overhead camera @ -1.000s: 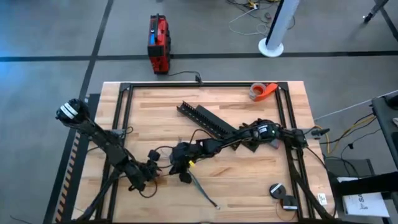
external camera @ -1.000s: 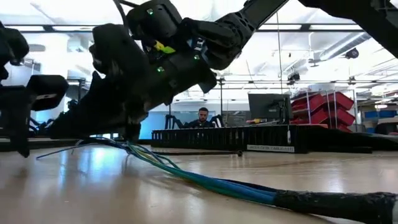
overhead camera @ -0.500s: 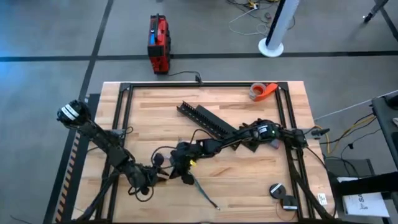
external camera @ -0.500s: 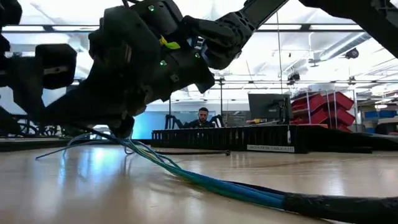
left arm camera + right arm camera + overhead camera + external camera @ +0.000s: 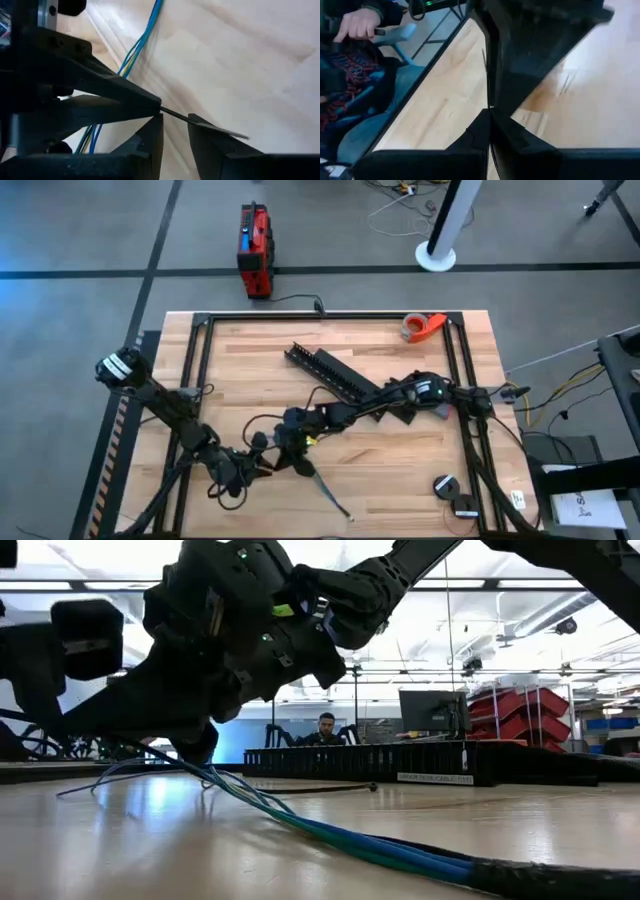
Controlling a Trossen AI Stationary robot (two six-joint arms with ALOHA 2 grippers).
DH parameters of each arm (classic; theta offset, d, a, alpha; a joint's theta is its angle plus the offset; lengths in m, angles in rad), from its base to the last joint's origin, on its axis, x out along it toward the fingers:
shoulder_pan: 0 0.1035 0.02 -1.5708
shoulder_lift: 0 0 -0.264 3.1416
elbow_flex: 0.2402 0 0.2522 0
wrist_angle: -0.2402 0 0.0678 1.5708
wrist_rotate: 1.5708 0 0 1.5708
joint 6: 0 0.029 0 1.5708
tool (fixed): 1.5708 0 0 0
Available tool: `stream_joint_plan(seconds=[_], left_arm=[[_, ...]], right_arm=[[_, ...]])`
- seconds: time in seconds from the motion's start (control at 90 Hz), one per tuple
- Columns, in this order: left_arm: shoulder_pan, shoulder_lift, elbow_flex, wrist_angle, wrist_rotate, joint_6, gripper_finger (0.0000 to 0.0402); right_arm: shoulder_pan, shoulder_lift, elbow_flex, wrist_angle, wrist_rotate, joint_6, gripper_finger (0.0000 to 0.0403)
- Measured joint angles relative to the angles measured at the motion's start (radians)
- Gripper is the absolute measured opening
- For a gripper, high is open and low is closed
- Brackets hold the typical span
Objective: Ziptie cables
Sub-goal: Wrap the zip tie around the cable bundle
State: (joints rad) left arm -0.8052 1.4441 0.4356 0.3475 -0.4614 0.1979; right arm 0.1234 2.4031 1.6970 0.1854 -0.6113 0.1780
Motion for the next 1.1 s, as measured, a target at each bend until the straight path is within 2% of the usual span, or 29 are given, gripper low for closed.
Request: stream_joint_plan(seconds=[0.278,0.511,0.8,0.956,1.1], left_arm=[[-0.010,-0.005,0.022,0.000,0.001,0.015,0.0061],[-0.003,-0.005,0.022,0.012,0.001,0.097,0.0061],[0.014,-0.005,0.021,0.018,0.002,0.111,0.0059],[0.021,-0.005,0.021,0.030,0.033,0.112,0.0058],[0.023,-0.005,0.021,0.037,0.033,0.112,0.0031]], right_arm=[[-0.002,0.000,0.000,-0.016,0.000,0.005,0.0000],[-0.002,0.000,0.000,0.001,-0.010,0.006,0.0000],[-0.004,0.000,-0.001,0.036,-0.026,0.007,0.0000],[-0.006,0.000,0.000,0.037,-0.034,-0.011,0.0000],[-0.008,0.000,0.008,0.035,-0.076,-0.014,0.0000]])
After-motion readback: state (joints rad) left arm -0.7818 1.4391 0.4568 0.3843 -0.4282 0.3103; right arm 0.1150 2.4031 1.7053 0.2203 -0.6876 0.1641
